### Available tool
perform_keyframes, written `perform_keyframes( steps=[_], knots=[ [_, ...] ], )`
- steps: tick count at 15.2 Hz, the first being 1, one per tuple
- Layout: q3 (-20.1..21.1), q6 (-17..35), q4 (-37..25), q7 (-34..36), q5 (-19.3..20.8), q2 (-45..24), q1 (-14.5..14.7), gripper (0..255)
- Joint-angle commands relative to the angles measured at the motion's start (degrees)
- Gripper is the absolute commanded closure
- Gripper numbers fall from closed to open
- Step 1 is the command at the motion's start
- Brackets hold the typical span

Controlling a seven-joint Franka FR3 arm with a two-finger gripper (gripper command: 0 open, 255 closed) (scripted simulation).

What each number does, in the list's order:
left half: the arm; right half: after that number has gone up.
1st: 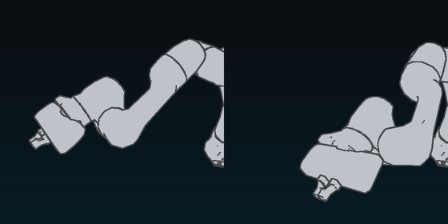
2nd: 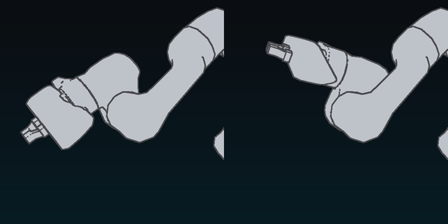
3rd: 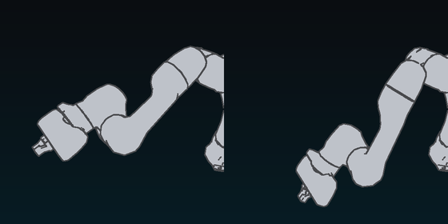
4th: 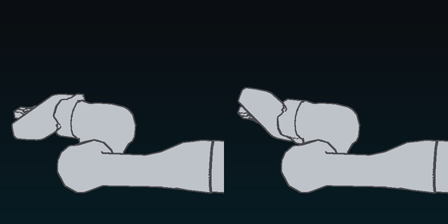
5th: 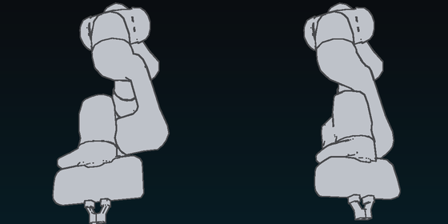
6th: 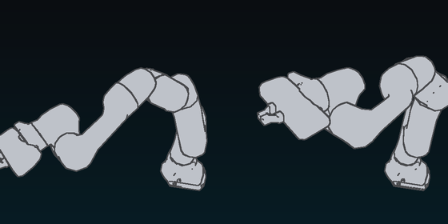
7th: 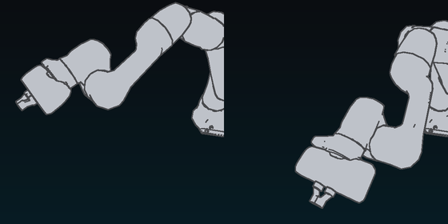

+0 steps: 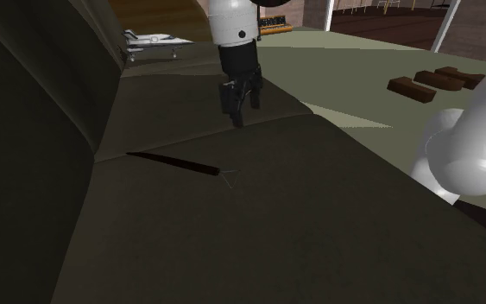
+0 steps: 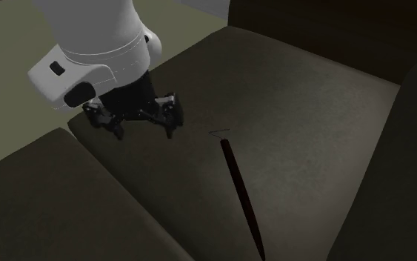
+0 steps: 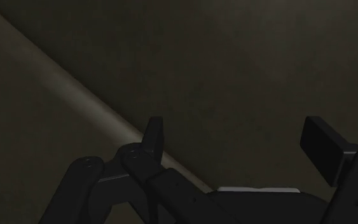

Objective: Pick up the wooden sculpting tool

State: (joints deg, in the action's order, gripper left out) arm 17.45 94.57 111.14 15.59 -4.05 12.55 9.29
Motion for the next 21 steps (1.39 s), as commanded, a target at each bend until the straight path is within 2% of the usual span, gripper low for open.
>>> perform_keyframes(
  steps=[1, 8, 14, 21],
  knots=[
    [1.33, -0.26, -3.83, 0.97, 0.51, -3.53, 0.70, 0],
    [6.11, -1.93, -18.89, 5.74, 4.27, -17.20, 4.67, 0],
    [8.75, -6.06, -35.42, 9.42, 9.45, -30.38, 10.47, 0],
    [8.54, -0.18, -28.55, 9.15, 9.00, -29.33, 9.79, 0]
  ],
)
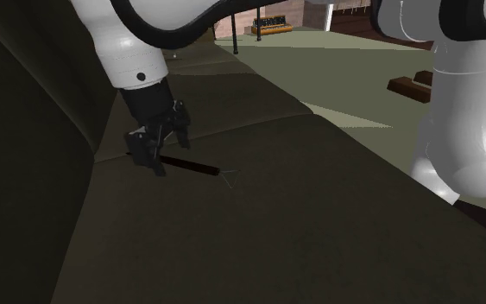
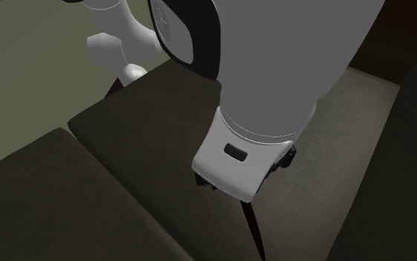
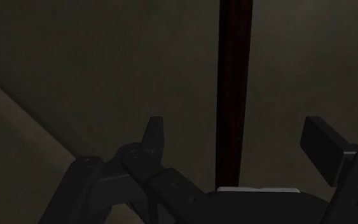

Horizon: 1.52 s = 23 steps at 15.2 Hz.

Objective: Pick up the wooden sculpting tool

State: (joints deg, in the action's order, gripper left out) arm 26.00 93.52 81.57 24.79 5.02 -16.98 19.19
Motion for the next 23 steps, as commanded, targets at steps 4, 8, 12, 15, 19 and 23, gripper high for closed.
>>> perform_keyframes(
  steps=[4, 8, 12, 15, 19, 23],
  knots=[
    [0.00, 1.22, 1.33, 0.02, -0.05, 0.15, -0.08, 255],
    [-0.01, 1.25, 1.40, -0.02, -0.07, 0.19, -0.12, 255],
    [-0.02, 1.34, 1.53, -0.06, -0.09, 0.24, -0.16, 255],
    [0.05, -1.11, -1.20, 0.03, 0.03, -0.06, 0.09, 255],
    [0.12, -4.51, -5.23, 0.19, 0.30, -0.73, 0.55, 255],
    [0.19, -8.11, -9.80, 0.40, 0.74, -1.76, 1.18, 255]
  ],
)
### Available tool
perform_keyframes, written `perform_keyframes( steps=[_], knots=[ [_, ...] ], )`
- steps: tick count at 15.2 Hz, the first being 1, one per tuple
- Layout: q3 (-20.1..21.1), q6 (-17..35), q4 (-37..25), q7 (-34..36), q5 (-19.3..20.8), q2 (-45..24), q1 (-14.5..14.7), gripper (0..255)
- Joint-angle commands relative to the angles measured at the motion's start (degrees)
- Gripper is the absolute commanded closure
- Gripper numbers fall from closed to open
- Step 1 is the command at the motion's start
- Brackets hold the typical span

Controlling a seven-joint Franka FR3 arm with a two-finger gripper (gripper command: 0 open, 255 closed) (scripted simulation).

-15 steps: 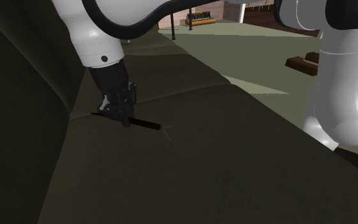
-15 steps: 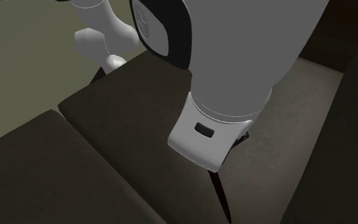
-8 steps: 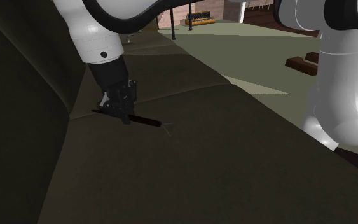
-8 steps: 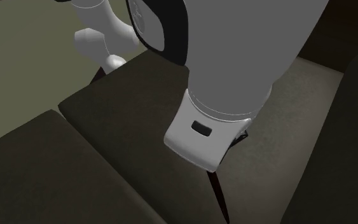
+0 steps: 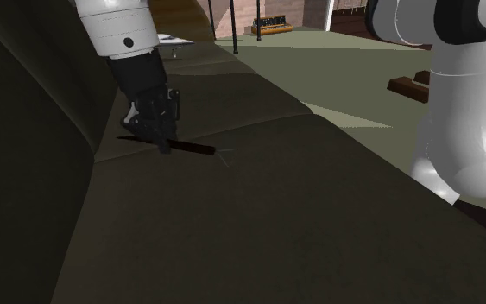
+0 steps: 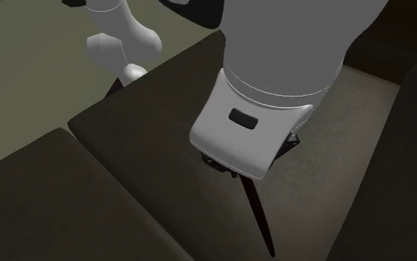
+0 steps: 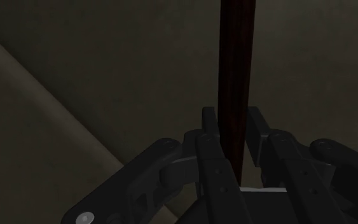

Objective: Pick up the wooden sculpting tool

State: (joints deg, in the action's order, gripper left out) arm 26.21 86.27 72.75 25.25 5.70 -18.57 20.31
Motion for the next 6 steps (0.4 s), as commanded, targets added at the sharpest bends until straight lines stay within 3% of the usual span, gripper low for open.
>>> perform_keyframes(
  steps=[1, 6],
  knots=[
    [0.00, -1.79, -2.23, 0.00, 0.20, -0.48, 0.25, 255],
    [0.04, -4.89, -6.47, 0.22, 0.73, -1.69, 0.96, 255]
  ],
)
